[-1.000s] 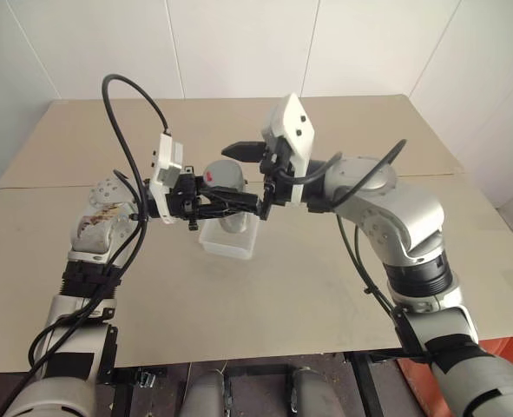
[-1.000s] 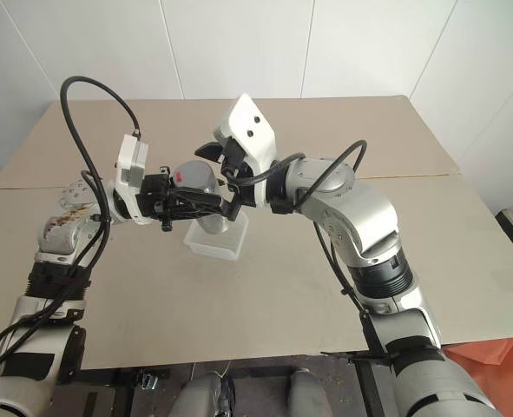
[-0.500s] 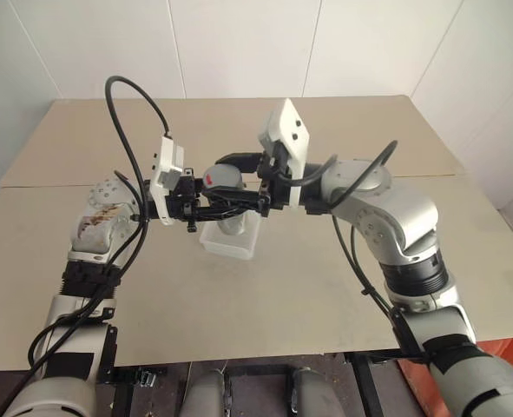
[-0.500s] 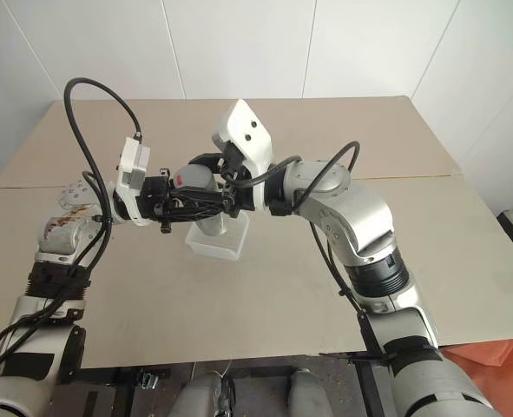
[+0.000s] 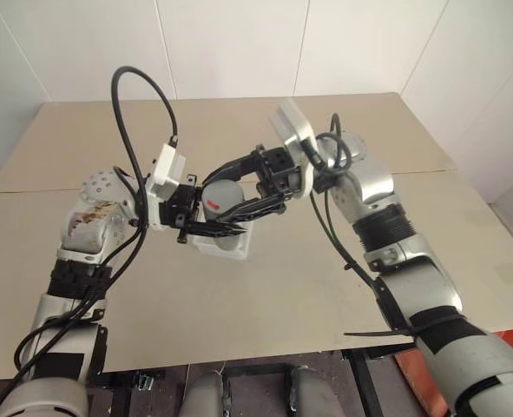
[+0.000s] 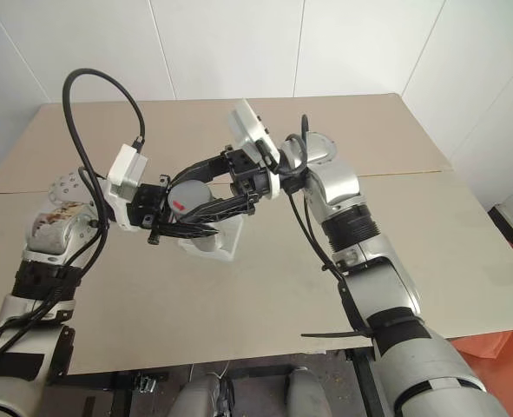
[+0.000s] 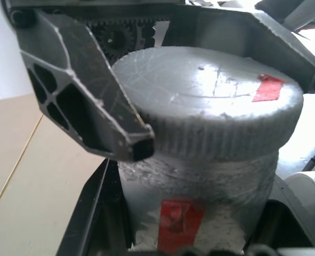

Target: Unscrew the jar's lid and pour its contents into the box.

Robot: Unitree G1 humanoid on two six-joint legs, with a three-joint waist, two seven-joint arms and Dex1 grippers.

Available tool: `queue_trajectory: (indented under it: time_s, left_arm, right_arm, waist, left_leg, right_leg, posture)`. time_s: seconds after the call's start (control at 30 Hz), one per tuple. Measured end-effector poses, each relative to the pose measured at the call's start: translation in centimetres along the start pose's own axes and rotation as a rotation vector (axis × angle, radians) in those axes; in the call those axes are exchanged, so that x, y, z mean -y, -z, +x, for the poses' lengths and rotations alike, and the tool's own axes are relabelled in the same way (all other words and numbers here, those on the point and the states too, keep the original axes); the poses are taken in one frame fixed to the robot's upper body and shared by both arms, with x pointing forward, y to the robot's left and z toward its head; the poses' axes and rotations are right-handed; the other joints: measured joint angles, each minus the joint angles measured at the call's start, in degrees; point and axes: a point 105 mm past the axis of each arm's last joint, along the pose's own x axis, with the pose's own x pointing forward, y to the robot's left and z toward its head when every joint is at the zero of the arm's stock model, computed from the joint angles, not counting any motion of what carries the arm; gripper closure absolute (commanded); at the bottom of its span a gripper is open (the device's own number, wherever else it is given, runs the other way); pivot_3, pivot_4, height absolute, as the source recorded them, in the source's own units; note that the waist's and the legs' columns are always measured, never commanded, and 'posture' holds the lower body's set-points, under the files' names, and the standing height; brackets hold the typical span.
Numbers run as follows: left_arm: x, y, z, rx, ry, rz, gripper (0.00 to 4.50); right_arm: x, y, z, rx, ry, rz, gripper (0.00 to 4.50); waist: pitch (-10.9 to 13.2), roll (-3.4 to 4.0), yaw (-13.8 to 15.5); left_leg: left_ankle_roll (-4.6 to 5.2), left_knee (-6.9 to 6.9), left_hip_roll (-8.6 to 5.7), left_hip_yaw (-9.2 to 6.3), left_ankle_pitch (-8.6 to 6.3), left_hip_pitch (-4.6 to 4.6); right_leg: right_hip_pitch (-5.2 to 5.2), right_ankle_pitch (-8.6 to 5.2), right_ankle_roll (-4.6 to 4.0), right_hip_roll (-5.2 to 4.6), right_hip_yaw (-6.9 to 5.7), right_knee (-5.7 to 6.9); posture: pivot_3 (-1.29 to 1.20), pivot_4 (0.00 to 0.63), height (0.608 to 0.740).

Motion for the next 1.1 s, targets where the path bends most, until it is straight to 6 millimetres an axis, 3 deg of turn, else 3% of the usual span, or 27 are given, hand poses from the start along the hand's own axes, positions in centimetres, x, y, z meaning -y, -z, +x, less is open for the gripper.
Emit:
queue_trajectory:
  time_s: [0.13, 0.37, 0.63, 0.83, 1.1]
  left_arm:
    - [-0.1, 0.0, -0.4, 0.029, -0.025, -0.023, 2.54]
    - [-1.1, 0.7, -1.2, 0.055, -0.107, -0.072, 2.54]
    - [-2.0, 1.0, -0.2, 0.078, -0.139, -0.067, 2.54]
    - [-2.0, 1.0, 0.0, 0.08, -0.135, -0.057, 2.54]
    - [-2.1, 1.1, -0.2, 0.062, -0.151, -0.055, 2.54]
  right_arm:
    - [0.0, 1.1, -0.9, -0.032, 0.09, -0.013, 0.1]
    - [-1.4, 0.5, -4.4, -0.064, 0.411, -0.035, 0.1]
    - [-2.6, -2.4, -1.7, -0.018, 0.592, -0.011, 0.1]
    - [-0.9, -1.3, 0.5, -0.115, 0.689, -0.007, 0.1]
    - [0.3, 0.2, 0.6, -0.166, 0.736, 0.016, 0.1]
  waist:
    - [0.0, 0.01, 1.0]
    - [0.0, 0.01, 1.6]
    - [0.0, 0.01, 1.2]
    - [0.0, 0.01, 1.3]
    - [0.0, 0.01, 1.4]
  left_leg:
    - [-0.05, 0.06, -0.03, -0.05, 0.03, -0.09]
    - [-0.05, 0.06, -0.05, -0.04, 0.03, -0.11]
    - [-0.03, 0.04, -0.04, -0.05, 0.02, -0.08]
    - [-0.01, 0.04, -0.08, -0.04, 0.01, -0.1]
    - [0.01, 0.05, -0.08, -0.07, 0.0, -0.16]
  right_leg:
    - [-0.04, 0.0, 0.0, -0.06, -0.05, 0.0]
    - [-0.05, 0.0, 0.0, -0.08, -0.06, 0.04]
    - [-0.09, 0.01, -0.01, -0.05, -0.03, 0.09]
    - [-0.1, 0.0, -0.01, -0.05, -0.02, 0.07]
    - [-0.1, 0.01, 0.0, -0.05, -0.05, 0.02]
  posture:
    - [0.0, 0.15, 0.74]
    - [0.0, 0.15, 0.74]
    - [0.0, 0.15, 0.74]
    - [0.0, 0.15, 0.74]
    - [0.0, 0.15, 0.74]
